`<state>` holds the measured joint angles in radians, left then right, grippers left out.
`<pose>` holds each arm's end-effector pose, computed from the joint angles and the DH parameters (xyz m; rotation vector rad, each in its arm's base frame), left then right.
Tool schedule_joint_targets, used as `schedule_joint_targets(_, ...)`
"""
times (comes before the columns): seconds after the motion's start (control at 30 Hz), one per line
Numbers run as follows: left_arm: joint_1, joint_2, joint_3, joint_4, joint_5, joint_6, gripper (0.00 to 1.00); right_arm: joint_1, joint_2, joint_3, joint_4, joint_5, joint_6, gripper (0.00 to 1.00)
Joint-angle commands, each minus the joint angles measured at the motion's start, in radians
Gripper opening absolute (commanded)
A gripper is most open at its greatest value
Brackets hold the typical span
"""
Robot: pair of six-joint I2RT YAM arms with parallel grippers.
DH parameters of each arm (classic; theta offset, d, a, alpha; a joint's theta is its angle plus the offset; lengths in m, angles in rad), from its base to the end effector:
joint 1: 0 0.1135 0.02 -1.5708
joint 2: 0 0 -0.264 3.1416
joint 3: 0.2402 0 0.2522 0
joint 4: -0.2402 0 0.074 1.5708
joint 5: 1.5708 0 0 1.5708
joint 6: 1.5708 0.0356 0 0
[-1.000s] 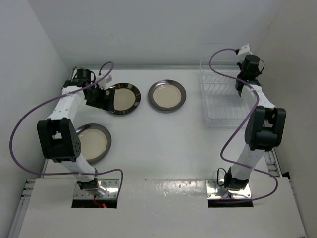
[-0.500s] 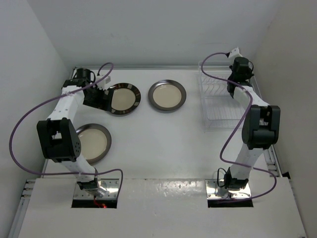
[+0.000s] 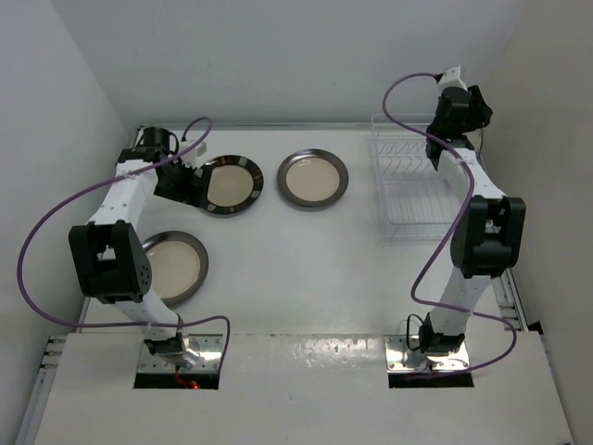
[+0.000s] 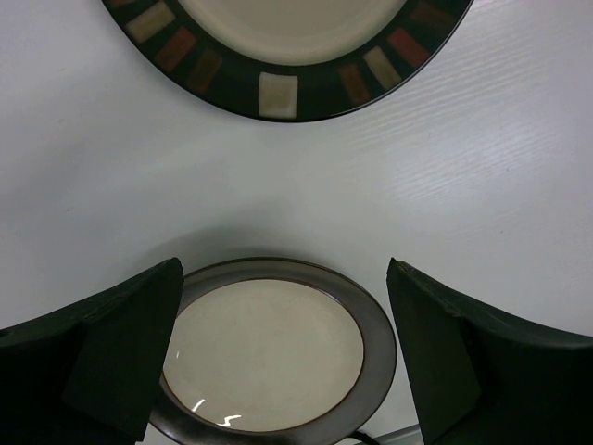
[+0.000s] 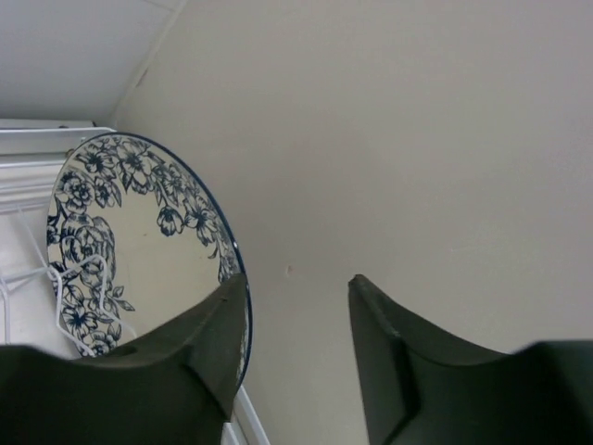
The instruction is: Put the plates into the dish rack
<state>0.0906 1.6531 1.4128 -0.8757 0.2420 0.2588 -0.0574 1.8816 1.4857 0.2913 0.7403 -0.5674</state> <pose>0.3410 0.0224 0.2791 0.2964 2.6301 -0.2104 0.4475 -0.0498 0.3153 0.1432 1.7604 -1.0772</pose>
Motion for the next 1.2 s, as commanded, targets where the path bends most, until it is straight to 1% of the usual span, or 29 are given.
schedule_joint_targets(0.0, 0.001, -0.013, 0.037, 0.0, 0.014, 0.019, 0.96, 0.007, -0.009, 0.031, -0.007, 0.053, 0.034, 0.5)
schedule_joint_targets(0.07, 0.001, -0.013, 0.026, 0.0, 0.014, 0.019, 0.96, 0.005, -0.022, 0.028, -0.023, 0.05, 0.041, 0.54)
schedule_joint_targets(0.1, 0.001, -0.013, 0.015, 0.0, 0.014, 0.032, 0.96, 0.007, -0.035, 0.03, -0.035, 0.042, 0.049, 0.6)
schedule_joint_targets(0.17, -0.009, 0.007, 0.015, -0.017, -0.041, 0.042, 0.96, 0.022, -0.053, 0.027, -0.052, 0.034, 0.057, 0.67)
schedule_joint_targets(0.2, -0.009, 0.019, 0.015, -0.029, -0.073, 0.054, 0.96, 0.027, -0.068, 0.025, -0.06, 0.024, 0.057, 0.71)
schedule_joint_targets(0.23, -0.024, 0.033, 0.015, -0.043, -0.152, 0.054, 0.96, 0.048, -0.082, 0.027, -0.088, 0.021, 0.06, 0.78)
schedule_joint_targets(0.3, -0.055, 0.054, 0.015, -0.061, -0.242, 0.068, 0.96, 0.05, -0.098, 0.034, -0.112, 0.004, 0.081, 0.85)
schedule_joint_targets(0.33, -0.055, 0.054, 0.005, -0.062, -0.286, 0.068, 0.96, 0.086, -0.125, 0.039, -0.174, -0.002, 0.095, 0.9)
schedule_joint_targets(0.37, -0.064, 0.054, 0.005, -0.051, -0.356, 0.068, 0.96, 0.102, -0.137, 0.051, -0.204, -0.042, 0.147, 0.92)
schedule_joint_targets(0.4, -0.065, 0.054, -0.008, -0.051, -0.384, 0.059, 0.96, 0.111, -0.148, 0.053, -0.262, -0.057, 0.171, 0.94)
schedule_joint_targets(0.43, -0.054, 0.054, -0.017, -0.042, -0.407, 0.059, 0.96, 0.129, -0.198, 0.053, -0.323, -0.076, 0.211, 0.95)
schedule_joint_targets(0.47, -0.04, 0.054, -0.017, -0.042, -0.409, 0.048, 0.96, 0.14, -0.213, 0.044, -0.374, -0.152, 0.24, 0.95)
schedule_joint_targets(0.5, -0.016, 0.054, -0.017, -0.042, -0.382, 0.048, 0.96, 0.158, -0.252, 0.029, -0.392, -0.177, 0.253, 0.97)
schedule_joint_targets(0.53, 0.053, 0.054, 0.01, -0.077, -0.341, 0.01, 0.96, 0.172, -0.286, 0.013, -0.42, -0.212, 0.262, 0.97)
schedule_joint_targets(0.57, 0.093, 0.054, 0.011, -0.094, -0.214, 0.001, 0.96, 0.218, -0.326, -0.011, -0.435, -0.232, 0.28, 0.97)
schedule_joint_targets(0.6, 0.168, 0.054, 0.02, -0.111, -0.134, 0.0, 0.94, 0.232, -0.343, -0.046, -0.443, -0.26, 0.299, 0.97)
schedule_joint_targets(0.63, 0.201, 0.033, 0.02, -0.12, -0.06, 0.0, 0.94, 0.246, -0.375, -0.077, -0.451, -0.278, 0.307, 0.97)
schedule_joint_targets(0.67, 0.23, 0.011, -0.012, -0.12, 0.032, 0.0, 0.94, 0.286, -0.415, -0.091, -0.474, -0.303, 0.354, 0.97)
schedule_joint_targets(0.73, 0.303, -0.036, -0.049, -0.059, 0.063, -0.033, 0.94, 0.301, -0.447, -0.155, -0.481, -0.361, 0.391, 0.97)
schedule_joint_targets(0.77, 0.328, -0.083, -0.095, -0.036, 0.063, -0.045, 0.94, 0.338, -0.485, -0.171, -0.488, -0.38, 0.408, 0.98)
schedule_joint_targets(0.8, 0.352, -0.104, -0.119, -0.014, 0.063, -0.061, 0.94, 0.344, -0.498, -0.209, -0.488, -0.434, 0.446, 1.0)
schedule_joint_targets(0.83, 0.404, -0.119, -0.142, 0.003, 0.063, -0.075, 0.94, 0.355, -0.506, -0.222, -0.485, -0.45, 0.455, 1.0)
schedule_joint_targets(0.9, 0.458, -0.144, -0.219, 0.024, 0.11, -0.099, 0.94, 0.399, -0.533, -0.252, -0.465, -0.476, 0.472, 1.0)
schedule_joint_targets(0.93, 0.507, -0.17, -0.247, 0.033, 0.111, -0.118, 0.94, 0.422, -0.544, -0.268, -0.463, -0.481, 0.471, 1.0)
schedule_joint_targets(1.03, 0.586, -0.211, -0.363, 0.089, 0.086, -0.147, 0.94, 0.487, -0.55, -0.281, -0.457, -0.475, 0.449, 1.0)
schedule_joint_targets(1.07, 0.63, -0.211, -0.383, 0.089, 0.086, -0.147, 0.94, 0.499, -0.553, -0.281, -0.461, -0.466, 0.445, 1.0)
schedule_joint_targets(1.1, 0.647, -0.211, -0.399, 0.108, 0.086, -0.147, 0.94, 0.533, -0.558, -0.285, -0.462, -0.458, 0.436, 1.0)
schedule_joint_targets(1.17, 0.71, -0.159, -0.399, 0.095, 0.095, -0.147, 0.93, 0.55, -0.567, -0.288, -0.465, -0.455, 0.428, 1.0)
